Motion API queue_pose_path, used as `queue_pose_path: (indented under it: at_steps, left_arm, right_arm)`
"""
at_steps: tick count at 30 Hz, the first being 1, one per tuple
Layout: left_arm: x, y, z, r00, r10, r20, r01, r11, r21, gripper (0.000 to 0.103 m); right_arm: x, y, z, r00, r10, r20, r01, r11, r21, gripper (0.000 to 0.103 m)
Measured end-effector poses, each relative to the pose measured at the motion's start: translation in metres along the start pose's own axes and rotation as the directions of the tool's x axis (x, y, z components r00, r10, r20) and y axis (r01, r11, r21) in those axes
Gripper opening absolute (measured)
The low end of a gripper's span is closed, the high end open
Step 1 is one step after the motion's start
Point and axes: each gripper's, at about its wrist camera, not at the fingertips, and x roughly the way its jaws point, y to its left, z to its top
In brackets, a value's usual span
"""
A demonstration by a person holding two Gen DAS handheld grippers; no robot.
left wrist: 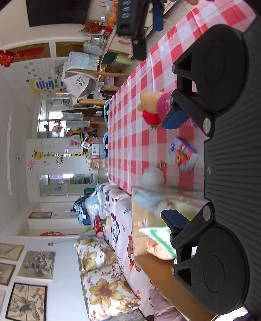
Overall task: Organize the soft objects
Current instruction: 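Move both tools back over the remaining toys on the table, then grasp the pink knitted sock with the left tool while the right tool grasps the brown teddy bear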
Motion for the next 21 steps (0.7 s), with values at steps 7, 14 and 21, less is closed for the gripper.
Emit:
queue_pose_path:
  at_steps: [7, 14, 21]
  left_arm:
    - [0.003, -0.011, -0.004, 1.0, -0.019, -0.019, 0.02, 0.999, 0.031, 0.103]
    - [0.01, -0.026, -0.009, 0.998, -0.047, -0.035, 0.049, 0.996, 0.068, 0.103]
    - [0.037, -0.046, -0.017, 0.996, -0.063, -0.065, 0.072, 0.986, 0.149, 0.103]
  right_arm:
    - [-0.001, -0.013, 0.011, 1.0, -0.01, 0.025, 0.009, 0.999, 0.042, 0.102]
    - [0.003, -0.032, 0.023, 0.998, -0.045, 0.048, 0.042, 0.997, 0.07, 0.102]
    - [0.02, -0.057, 0.033, 0.996, -0.077, 0.043, 0.072, 0.992, 0.108, 0.102]
